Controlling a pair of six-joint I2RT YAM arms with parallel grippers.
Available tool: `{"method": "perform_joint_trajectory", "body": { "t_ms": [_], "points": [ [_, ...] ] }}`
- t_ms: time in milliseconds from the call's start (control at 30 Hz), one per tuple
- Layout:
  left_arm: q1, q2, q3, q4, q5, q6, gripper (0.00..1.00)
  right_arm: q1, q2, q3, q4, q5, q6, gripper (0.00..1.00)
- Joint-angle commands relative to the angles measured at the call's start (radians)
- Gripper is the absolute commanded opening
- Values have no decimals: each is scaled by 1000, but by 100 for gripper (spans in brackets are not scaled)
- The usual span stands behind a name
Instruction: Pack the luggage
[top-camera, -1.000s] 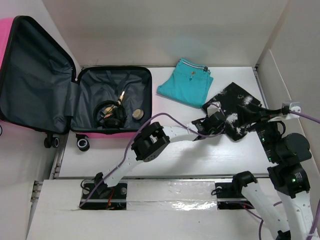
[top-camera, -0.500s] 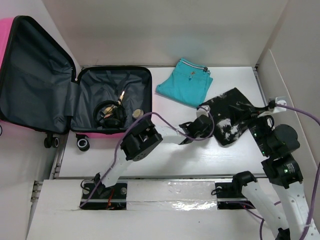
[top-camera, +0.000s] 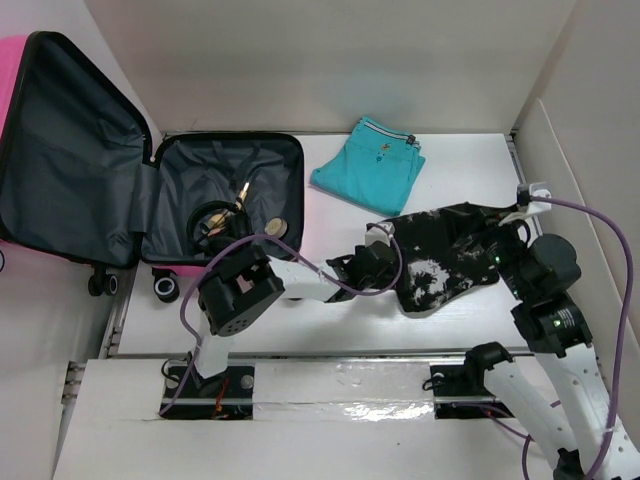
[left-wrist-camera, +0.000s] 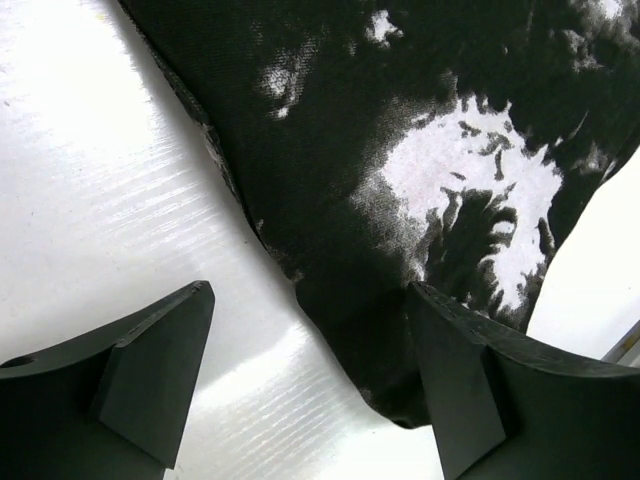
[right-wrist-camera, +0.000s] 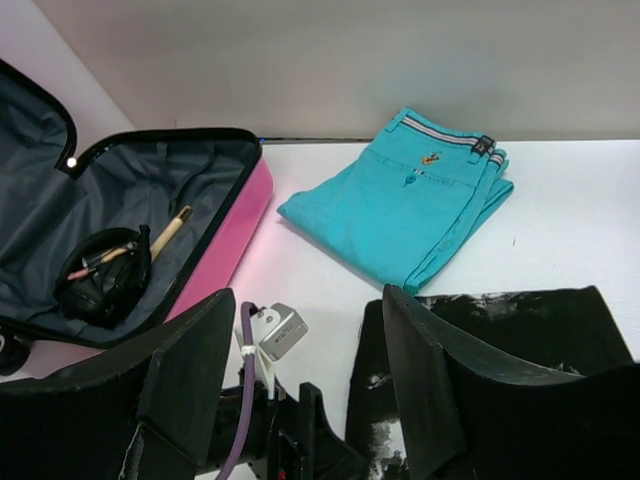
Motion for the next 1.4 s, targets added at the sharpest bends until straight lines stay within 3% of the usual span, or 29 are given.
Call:
{"method": "perform_joint_trajectory", "body": {
  "t_ms": [0,167,500,567,600,733,967,1067,1167,1367],
  "points": [
    [-3,-29,-16,24,1,-17,76,6,19,-2,70,-36,2,67],
    [33,22,11,54,-15,-40,73,6,16,-17,78,-32,5,66],
    [43,168,169,57,7,-74,58,6,7,-30,81,-44,7,66],
    [43,181,176,62,-5,-80,50,6,4,-33,79,-47,8,66],
    [43,185,171,83,-20,-82,36,6,4,-33,76,-48,8,66],
    [52,194,162,119,-47,-80,0,6,-16,-41,76,-51,10,66],
    [63,79,81,226,22,-5,0,6,-57,-120,150,-117,37,62],
    [63,-48,27,242,74,51,0,6,-70,-172,200,-110,39,51],
    [73,-182,-10,182,87,111,0,15,-74,-198,233,-81,38,47],
    [188,-375,-32,-5,137,191,0,15,-64,-246,293,-13,42,51]
  ]
}}
